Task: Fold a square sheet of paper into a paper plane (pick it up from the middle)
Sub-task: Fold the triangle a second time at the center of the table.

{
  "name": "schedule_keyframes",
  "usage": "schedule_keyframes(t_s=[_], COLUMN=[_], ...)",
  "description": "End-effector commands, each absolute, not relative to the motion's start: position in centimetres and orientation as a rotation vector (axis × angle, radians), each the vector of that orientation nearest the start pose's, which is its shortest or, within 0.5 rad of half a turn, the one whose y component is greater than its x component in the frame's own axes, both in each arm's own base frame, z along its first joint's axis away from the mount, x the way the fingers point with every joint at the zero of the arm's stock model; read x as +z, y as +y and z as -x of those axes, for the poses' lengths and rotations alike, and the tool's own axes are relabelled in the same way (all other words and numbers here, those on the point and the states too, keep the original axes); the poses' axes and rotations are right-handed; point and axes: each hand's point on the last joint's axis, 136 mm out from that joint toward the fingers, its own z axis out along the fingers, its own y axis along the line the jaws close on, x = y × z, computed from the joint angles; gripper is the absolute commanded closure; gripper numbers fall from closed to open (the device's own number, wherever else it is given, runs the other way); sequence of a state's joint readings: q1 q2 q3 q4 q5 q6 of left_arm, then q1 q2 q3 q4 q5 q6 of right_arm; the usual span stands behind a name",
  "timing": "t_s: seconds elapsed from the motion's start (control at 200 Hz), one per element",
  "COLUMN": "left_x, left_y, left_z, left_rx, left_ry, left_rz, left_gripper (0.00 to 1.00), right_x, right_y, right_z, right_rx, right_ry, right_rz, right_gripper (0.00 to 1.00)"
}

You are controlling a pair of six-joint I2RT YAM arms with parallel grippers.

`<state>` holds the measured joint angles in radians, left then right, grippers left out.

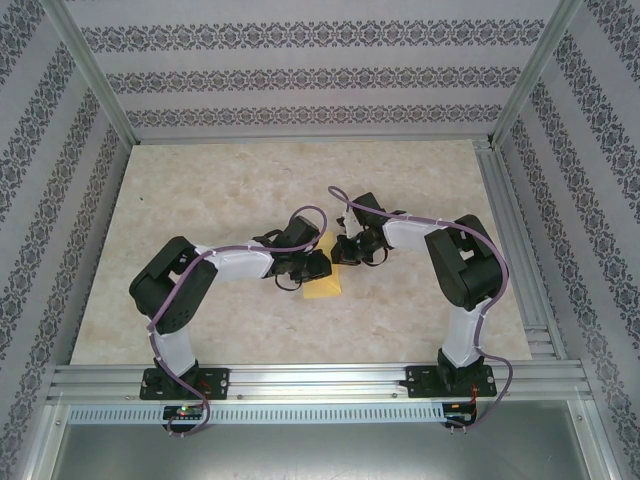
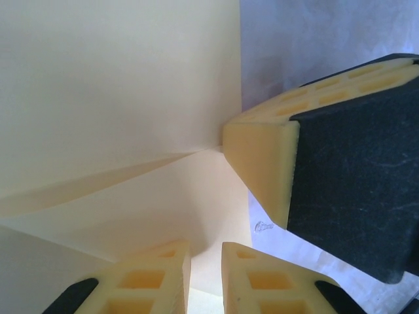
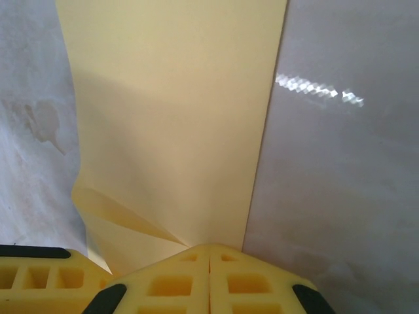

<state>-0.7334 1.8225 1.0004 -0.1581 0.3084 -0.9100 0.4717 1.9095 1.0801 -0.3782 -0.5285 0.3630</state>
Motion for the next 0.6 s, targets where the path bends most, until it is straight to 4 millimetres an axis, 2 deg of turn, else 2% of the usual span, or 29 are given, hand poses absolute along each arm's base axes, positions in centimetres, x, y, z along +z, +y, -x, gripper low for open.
schedule_keyframes(t_s=[0.0,0.599], left_x=[3.44,2.77], left_y=[-32.75,-32.49], left_z=[-28.85,-28.74], left_rx=[-0.928,-0.896], left_ry=[2.817,2.841], left_rz=[0.094,0.101], left_gripper=[0.79,0.79], right_x=[1.16,1.03], right_y=[25.76,25.22], right_z=[-31.68,-31.47], right_rx=[0.880,0.849], right_ry=[2.865,2.877], right_rz=[0.342,0.324], right_gripper=[0.93,0.91])
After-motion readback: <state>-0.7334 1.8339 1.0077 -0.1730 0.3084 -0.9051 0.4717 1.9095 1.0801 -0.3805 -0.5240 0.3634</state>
